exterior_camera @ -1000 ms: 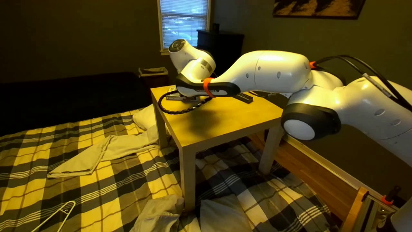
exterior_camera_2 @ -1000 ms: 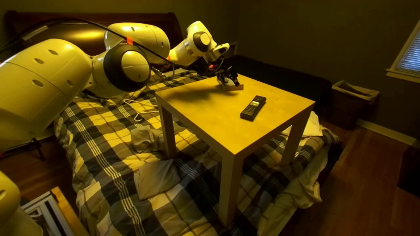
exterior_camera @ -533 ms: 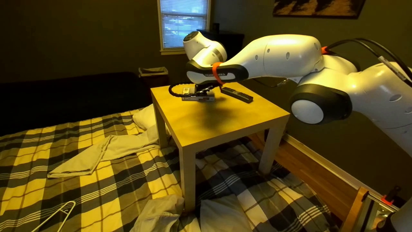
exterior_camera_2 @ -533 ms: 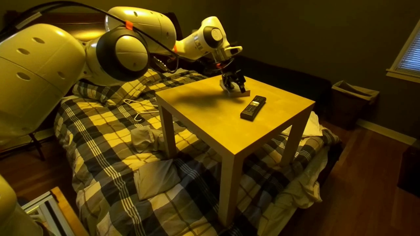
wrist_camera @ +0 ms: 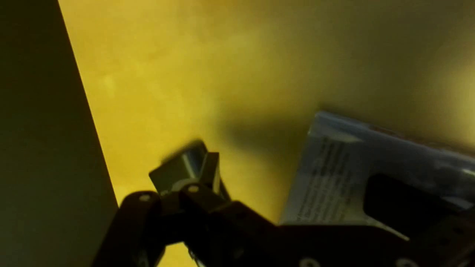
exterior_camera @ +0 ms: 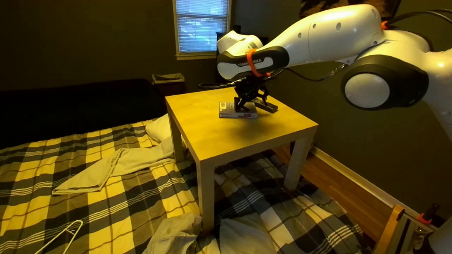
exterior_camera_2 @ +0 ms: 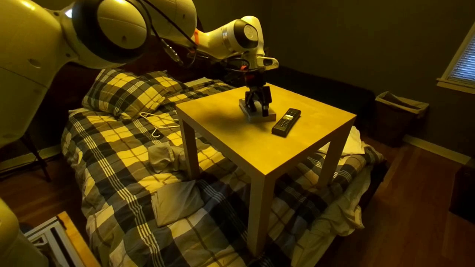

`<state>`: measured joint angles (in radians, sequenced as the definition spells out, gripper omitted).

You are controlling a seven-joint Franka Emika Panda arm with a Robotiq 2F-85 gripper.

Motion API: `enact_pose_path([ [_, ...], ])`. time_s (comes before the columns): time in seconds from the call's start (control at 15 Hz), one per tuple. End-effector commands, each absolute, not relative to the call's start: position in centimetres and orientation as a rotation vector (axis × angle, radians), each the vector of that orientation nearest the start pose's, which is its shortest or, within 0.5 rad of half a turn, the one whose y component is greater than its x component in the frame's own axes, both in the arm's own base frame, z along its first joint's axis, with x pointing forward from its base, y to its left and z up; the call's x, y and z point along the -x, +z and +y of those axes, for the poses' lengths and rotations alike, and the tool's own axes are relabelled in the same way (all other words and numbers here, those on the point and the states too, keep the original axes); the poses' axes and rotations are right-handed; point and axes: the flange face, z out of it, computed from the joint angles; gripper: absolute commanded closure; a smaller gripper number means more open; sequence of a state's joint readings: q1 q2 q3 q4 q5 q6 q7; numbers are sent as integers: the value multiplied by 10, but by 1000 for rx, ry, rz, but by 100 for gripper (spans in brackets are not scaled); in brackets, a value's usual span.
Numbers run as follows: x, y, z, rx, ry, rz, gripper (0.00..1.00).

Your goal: Slide the book backwards towards the edge of the table

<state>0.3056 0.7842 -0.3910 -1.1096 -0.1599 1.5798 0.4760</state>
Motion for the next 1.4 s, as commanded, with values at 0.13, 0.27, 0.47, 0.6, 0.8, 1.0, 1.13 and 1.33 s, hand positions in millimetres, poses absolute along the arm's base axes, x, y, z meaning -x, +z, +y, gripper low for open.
enact_pose_path([
  [0.13,-643,352,8,3384,768,748,0],
  [0.27,-620,352,1,3335,852,757,0],
  [0.47,-594,351,-7,3281,869,749,0],
  [0.6,-579,354,-10,3254,880,739,0],
  [0.8,-569,368,-7,3235,735,718,0],
  [1.0,-564,395,0,3228,543,640,0],
  [1.13,-566,411,7,3210,389,574,0],
  [1.33,-572,418,17,3162,208,426,0],
])
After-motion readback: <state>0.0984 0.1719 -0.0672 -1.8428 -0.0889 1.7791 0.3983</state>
